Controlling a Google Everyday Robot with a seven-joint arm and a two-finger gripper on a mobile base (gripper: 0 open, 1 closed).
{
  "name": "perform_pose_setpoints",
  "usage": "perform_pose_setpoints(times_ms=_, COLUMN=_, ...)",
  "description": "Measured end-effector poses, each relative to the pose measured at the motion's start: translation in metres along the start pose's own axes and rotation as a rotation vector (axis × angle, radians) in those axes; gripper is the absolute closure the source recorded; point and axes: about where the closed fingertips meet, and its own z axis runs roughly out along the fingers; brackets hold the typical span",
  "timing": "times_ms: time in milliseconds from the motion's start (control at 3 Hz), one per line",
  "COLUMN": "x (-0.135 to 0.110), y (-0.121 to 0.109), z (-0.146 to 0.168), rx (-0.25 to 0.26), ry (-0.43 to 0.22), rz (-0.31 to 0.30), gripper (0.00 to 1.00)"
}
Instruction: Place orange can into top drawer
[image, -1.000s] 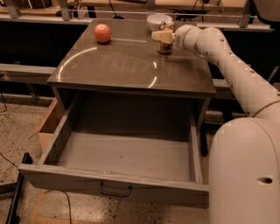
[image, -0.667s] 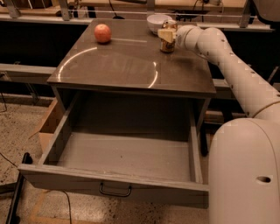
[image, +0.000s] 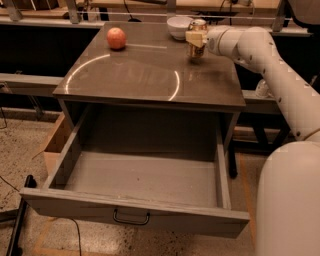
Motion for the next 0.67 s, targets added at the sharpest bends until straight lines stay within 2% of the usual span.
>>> perform_pose_setpoints(times_ms=333, x=-0.026, y=0.037, z=-0.030, rx=-0.098, ry=-0.049, rz=-0.006, gripper=1.00)
perform_pose_setpoints(times_ms=667, x=-0.043, y=0.085, z=-0.057, rx=-0.203, ry=-0.084, rz=0.035, gripper=1.00)
